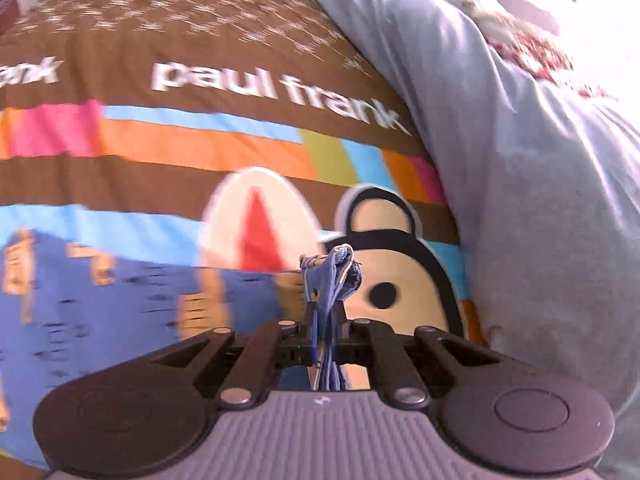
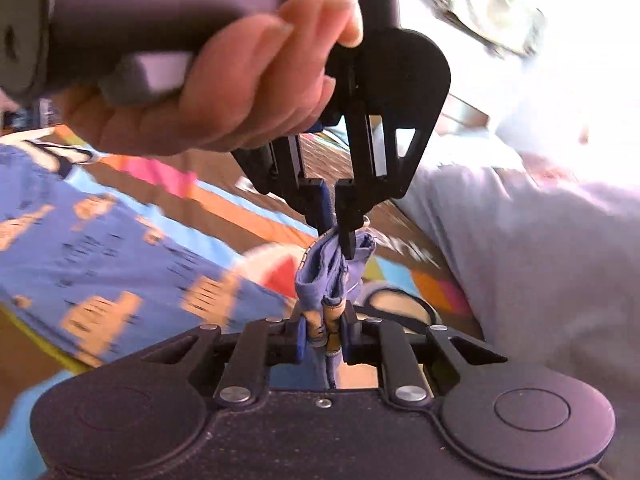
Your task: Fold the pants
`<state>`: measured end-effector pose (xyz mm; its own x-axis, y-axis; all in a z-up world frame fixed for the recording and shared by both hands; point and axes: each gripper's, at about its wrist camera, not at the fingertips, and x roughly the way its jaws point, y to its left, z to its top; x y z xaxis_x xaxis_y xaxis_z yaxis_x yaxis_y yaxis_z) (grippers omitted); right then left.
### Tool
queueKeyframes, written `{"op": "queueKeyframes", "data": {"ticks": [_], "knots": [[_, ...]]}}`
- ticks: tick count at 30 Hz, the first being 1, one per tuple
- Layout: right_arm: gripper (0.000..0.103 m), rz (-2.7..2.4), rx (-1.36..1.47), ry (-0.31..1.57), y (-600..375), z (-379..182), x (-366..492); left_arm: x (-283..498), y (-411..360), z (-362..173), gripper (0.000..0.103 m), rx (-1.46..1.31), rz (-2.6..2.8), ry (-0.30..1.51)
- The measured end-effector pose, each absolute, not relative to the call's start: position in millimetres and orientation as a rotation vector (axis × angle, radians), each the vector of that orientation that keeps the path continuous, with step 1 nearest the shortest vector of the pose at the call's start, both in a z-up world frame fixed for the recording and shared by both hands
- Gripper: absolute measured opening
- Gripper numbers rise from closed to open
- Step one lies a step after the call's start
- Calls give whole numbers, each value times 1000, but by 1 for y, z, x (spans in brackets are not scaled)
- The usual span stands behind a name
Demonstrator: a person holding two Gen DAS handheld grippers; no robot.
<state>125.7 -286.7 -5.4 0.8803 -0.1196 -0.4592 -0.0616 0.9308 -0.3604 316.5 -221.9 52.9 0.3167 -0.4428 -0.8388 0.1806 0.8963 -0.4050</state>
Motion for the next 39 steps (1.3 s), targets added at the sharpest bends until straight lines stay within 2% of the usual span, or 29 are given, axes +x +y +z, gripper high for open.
{"op": "queueKeyframes", "data": {"ticks": [6,12,17,19,21,24,26,27,28,32,34,37,39], "knots": [[14,158,-447,515,-224,-6,120,304,-140,31,6,-255,-285,1187],[15,287,-641,576,-163,-49,113,301,-77,-32,11,-384,-237,1231],[19,313,-734,580,-152,-59,108,293,-38,-64,31,-609,-260,1205],[21,319,-703,598,-158,-56,108,291,-32,-66,66,-671,-303,1165],[23,328,-674,609,-158,-60,113,291,-32,-65,74,-686,-326,1131],[25,333,-644,619,-162,-60,121,296,-45,-62,80,-616,-325,1144],[25,337,-640,621,-162,-61,122,299,-56,-57,77,-547,-330,1148],[25,338,-640,621,-161,-61,121,299,-63,-55,67,-493,-326,1151],[25,339,-639,620,-161,-60,121,299,-69,-54,51,-438,-311,1154],[23,341,-637,619,-162,-61,122,292,-77,-48,38,-339,-273,1136],[21,342,-636,617,-162,-61,122,288,-79,-46,20,-324,-272,1121],[17,339,-644,609,-161,-61,118,281,-77,-43,11,-314,-286,1097],[14,330,-645,600,-161,-60,117,279,-75,-39,9,-306,-307,1076]]}}
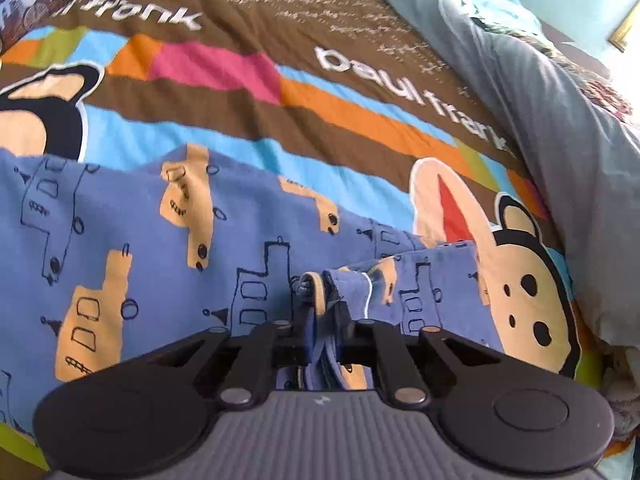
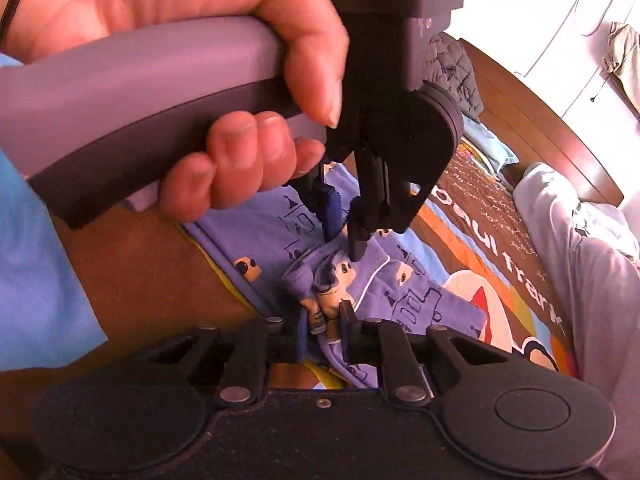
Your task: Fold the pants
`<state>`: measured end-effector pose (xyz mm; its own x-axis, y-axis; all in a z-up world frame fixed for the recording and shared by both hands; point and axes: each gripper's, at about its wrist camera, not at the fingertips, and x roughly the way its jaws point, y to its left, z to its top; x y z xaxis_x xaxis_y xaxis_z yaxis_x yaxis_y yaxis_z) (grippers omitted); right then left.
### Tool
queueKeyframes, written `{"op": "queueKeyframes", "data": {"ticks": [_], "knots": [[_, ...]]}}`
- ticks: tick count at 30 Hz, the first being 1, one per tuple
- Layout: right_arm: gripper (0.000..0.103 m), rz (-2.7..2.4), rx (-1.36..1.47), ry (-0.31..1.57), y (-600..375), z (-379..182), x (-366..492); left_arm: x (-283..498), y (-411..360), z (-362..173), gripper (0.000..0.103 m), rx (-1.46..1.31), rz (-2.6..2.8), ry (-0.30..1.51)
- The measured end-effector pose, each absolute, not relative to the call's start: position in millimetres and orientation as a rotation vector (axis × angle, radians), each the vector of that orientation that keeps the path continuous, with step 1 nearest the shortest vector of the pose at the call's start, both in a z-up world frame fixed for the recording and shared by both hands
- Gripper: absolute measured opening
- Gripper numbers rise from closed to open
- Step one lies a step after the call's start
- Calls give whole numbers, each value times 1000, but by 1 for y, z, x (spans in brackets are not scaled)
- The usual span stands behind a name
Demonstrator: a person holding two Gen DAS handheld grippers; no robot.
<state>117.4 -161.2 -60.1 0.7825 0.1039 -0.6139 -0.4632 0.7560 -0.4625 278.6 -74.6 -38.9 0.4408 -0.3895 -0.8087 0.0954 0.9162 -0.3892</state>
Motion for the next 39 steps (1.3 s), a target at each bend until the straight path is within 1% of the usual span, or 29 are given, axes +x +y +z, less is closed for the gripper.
{"op": "queueKeyframes", "data": {"ticks": [5,9,12,15,17,18,20,22,23,24,25,26,27,28,29,30,33,35,37,39], "knots": [[12,289,-633,536,-155,-46,111,273,-58,-22,9,-293,-335,1019],[12,326,-603,544,-128,-35,111,272,-15,-13,9,-302,-336,1023],[12,383,-623,553,-96,-38,109,272,19,-18,9,-304,-331,1019],[12,421,-674,564,-68,-50,109,270,46,-35,10,-363,-346,1016],[12,425,-712,581,-57,-59,111,265,61,-49,14,-424,-375,997],[14,421,-749,583,-53,-64,110,262,67,-57,20,-458,-381,990],[15,406,-803,562,-49,-71,106,262,73,-64,20,-508,-382,1009],[18,383,-878,529,-43,-78,100,265,75,-57,26,-499,-391,1008],[19,369,-920,509,-39,-82,97,264,76,-53,37,-491,-384,994],[23,352,-958,487,-36,-85,94,262,77,-50,53,-484,-368,970],[31,334,-982,466,-34,-88,91,259,78,-47,59,-484,-355,948],[37,312,-987,451,-34,-89,90,256,78,-45,60,-483,-349,931],[53,282,-986,434,-36,-88,89,255,77,-44,62,-476,-345,930],[73,249,-979,415,-38,-86,90,254,76,-43,64,-467,-347,940],[84,215,-964,390,-42,-83,89,252,75,-41,65,-464,-348,951],[103,183,-937,364,-49,-78,89,250,76,-41,65,-482,-345,953],[102,73,-793,323,-83,-51,84,240,85,-37,66,-559,-338,947],[102,10,-703,357,-112,-34,88,228,95,-32,72,-613,-306,939],[102,-83,-633,430,-135,-23,104,208,108,-29,82,-648,-279,914],[102,-138,-601,476,-142,-18,113,187,124,-27,83,-653,-237,898]]}}
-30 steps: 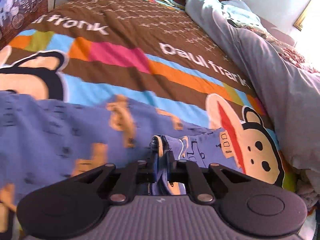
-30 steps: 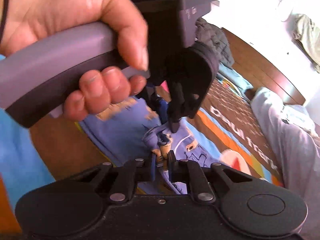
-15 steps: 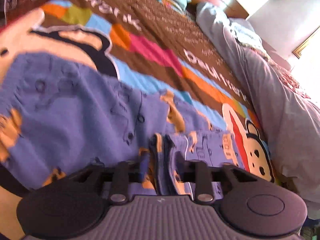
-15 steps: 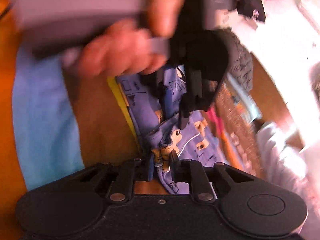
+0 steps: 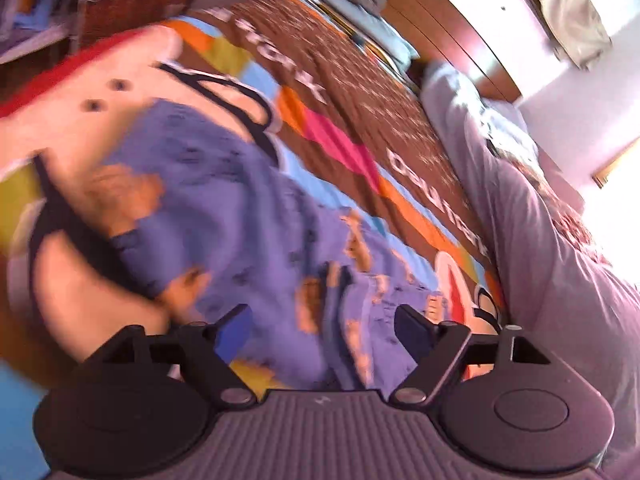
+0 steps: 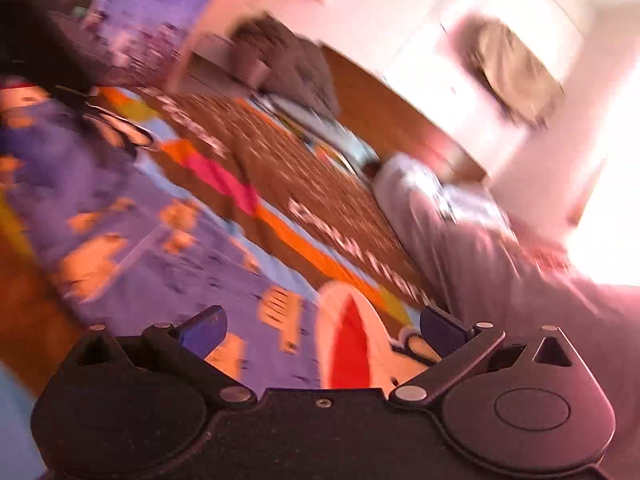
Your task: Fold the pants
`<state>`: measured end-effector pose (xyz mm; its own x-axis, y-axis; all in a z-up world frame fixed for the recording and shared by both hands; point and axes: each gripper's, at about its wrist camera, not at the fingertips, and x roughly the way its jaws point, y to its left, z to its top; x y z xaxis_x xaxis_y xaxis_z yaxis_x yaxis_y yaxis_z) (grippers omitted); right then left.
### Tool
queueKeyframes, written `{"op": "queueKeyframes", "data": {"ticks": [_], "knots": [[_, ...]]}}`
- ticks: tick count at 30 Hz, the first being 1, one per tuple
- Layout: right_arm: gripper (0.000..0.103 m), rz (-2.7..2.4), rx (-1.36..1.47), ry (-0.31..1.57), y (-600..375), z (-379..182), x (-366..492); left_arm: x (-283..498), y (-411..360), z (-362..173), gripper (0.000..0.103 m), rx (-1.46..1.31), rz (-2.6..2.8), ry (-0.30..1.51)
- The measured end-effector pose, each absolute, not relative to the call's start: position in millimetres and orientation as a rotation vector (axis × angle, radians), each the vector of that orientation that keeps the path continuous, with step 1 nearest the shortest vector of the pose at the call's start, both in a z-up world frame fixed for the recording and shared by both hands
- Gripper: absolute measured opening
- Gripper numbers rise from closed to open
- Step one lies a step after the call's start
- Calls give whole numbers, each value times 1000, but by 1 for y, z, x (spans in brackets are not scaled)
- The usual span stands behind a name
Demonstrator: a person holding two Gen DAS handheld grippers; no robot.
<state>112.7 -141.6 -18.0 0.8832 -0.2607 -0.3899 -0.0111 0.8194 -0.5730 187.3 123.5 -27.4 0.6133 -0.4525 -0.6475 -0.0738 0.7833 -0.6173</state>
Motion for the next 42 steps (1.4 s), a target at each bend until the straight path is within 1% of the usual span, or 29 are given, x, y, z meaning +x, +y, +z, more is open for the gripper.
{"op": "queueKeyframes", "data": {"ticks": [2,4,5,7,8,9,12,15,17,18,19,20,21,22,24,26,29,30,32,33,34,38,40,42], "knots": [[102,-131,-542,493,-138,-13,124,173,139,-27,83,-630,-201,893],[102,-57,-484,548,-120,-14,136,161,157,-30,86,-623,-166,878],[102,-4,-490,607,-109,-23,146,157,167,-34,89,-623,-149,868],[102,109,-580,760,-81,-49,158,151,186,-42,90,-645,-112,854],[102,97,-647,752,-70,-61,153,149,196,-46,90,-678,-100,845],[102,80,-681,664,-66,-65,144,148,206,-49,90,-728,-107,827],[102,52,-693,630,-62,-57,130,152,219,-51,89,-793,-126,791],[102,67,-613,538,-69,-38,108,166,219,-49,78,-714,-125,737],[102,86,-575,526,-71,-31,103,181,216,-52,74,-689,-122,734],[102,89,-573,547,-71,-33,103,189,215,-55,65,-693,-112,756],[102,88,-578,573,-71,-34,109,200,214,-59,49,-696,-86,800],[102,82,-592,601,-69,-42,110,205,214,-59,39,-693,-55,827],[102,73,-615,620,-68,-48,112,210,213,-59,25,-695,-17,840],[102,66,-646,618,-64,-53,112,213,213,-58,20,-701,0,844],[102,56,-711,588,-57,-62,111,216,213,-53,17,-720,-1,821],[102,42,-787,544,-48,-69,105,214,210,-48,16,-707,-21,760],[102,21,-875,491,-40,-79,101,208,192,-40,16,-557,-25,659],[102,17,-891,480,-39,-80,99,208,184,-40,17,-489,-11,663],[102,17,-893,478,-40,-80,100,209,172,-41,24,-412,26,692],[102,20,-885,484,-41,-79,101,211,171,-44,41,-400,32,708],[102,23,-876,491,-43,-79,102,213,172,-49,61,-420,34,733],[102,23,-876,490,-43,-79,102,211,195,-60,66,-580,13,716],[102,20,-886,483,-42,-81,101,207,210,-66,78,-686,-25,706],[102,20,-884,481,-42,-81,100,209,221,-72,84,-791,-50,692]]}}
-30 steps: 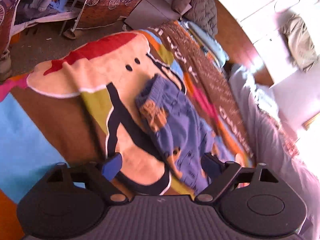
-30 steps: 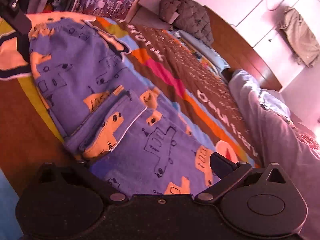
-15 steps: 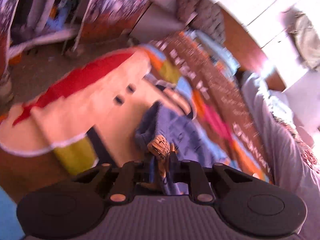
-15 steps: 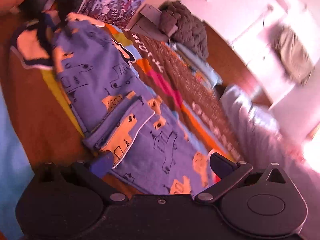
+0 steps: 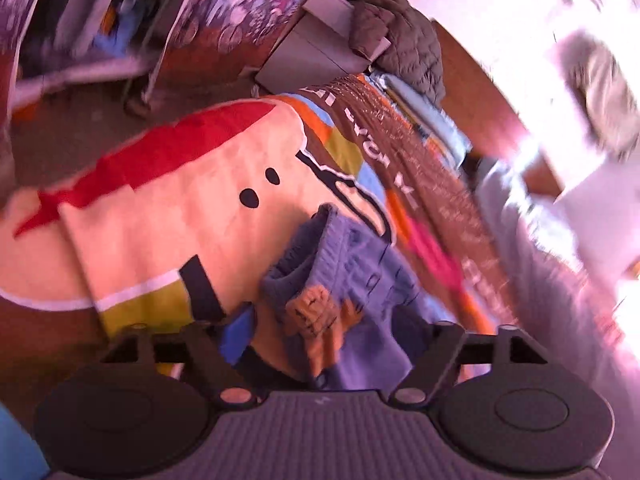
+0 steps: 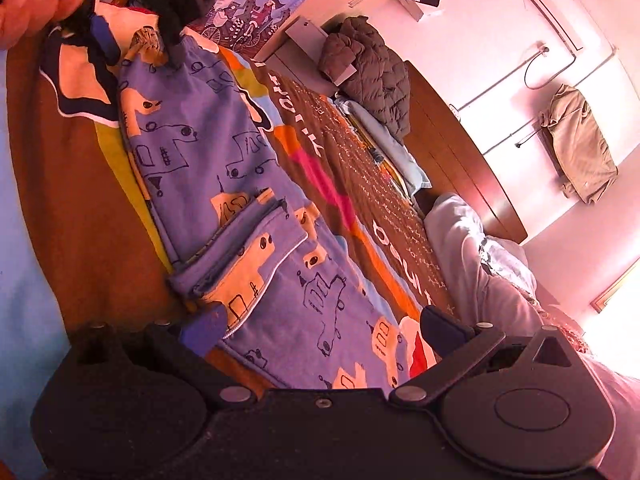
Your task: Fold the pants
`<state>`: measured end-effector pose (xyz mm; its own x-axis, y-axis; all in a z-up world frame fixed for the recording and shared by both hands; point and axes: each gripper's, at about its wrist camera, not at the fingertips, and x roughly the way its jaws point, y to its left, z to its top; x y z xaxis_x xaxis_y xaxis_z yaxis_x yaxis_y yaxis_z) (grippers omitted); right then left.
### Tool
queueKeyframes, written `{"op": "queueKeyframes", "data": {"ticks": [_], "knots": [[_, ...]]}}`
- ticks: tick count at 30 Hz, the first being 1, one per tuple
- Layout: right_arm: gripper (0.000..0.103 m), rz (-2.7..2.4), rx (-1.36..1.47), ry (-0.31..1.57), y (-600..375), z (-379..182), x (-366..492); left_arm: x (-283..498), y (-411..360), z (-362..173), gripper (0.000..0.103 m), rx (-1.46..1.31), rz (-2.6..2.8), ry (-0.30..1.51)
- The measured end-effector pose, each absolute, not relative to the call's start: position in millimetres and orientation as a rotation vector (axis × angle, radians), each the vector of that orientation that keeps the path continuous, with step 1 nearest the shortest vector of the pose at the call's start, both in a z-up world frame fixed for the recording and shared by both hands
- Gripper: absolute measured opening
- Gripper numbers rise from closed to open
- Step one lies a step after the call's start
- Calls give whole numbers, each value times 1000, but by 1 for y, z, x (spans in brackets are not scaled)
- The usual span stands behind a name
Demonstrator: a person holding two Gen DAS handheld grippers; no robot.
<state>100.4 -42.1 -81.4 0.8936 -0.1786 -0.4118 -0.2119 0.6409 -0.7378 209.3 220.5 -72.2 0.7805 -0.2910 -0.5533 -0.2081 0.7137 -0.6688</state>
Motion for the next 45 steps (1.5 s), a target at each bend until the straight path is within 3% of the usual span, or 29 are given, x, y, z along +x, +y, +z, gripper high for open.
{"op": "queueKeyframes", "data": {"ticks": [3,5,6,7,10,12,17,22,26,31,35,41,44,45], "knots": [[102,27,-866,491,-44,-80,102,213,230,-80,87,-863,-39,679],[102,31,-854,498,-45,-79,103,213,229,-81,82,-870,-11,677],[102,33,-848,503,-46,-79,104,214,228,-81,66,-864,22,681],[102,35,-841,507,-46,-78,104,213,227,-81,33,-856,81,689],[102,37,-837,508,-47,-78,105,210,234,-90,20,-927,129,688],[102,34,-843,503,-46,-78,105,204,238,-91,18,-1000,136,678],[102,50,-739,483,-57,-62,104,187,239,-80,17,-1019,164,657],[102,94,-467,459,-87,-16,128,185,226,-52,16,-819,130,593],[102,81,-500,527,-86,-27,177,180,215,-46,16,-755,131,580],[102,7,-381,792,-92,-60,233,174,210,-44,16,-662,87,552],[102,-59,-137,810,-116,-52,235,164,221,-48,16,-724,50,555],[102,-66,-130,753,-117,-38,202,171,216,-47,17,-663,60,587],[102,-34,-167,716,-119,-30,176,181,218,-53,31,-671,108,658],[102,-25,-187,708,-118,-29,167,185,220,-57,43,-686,121,696]]}}
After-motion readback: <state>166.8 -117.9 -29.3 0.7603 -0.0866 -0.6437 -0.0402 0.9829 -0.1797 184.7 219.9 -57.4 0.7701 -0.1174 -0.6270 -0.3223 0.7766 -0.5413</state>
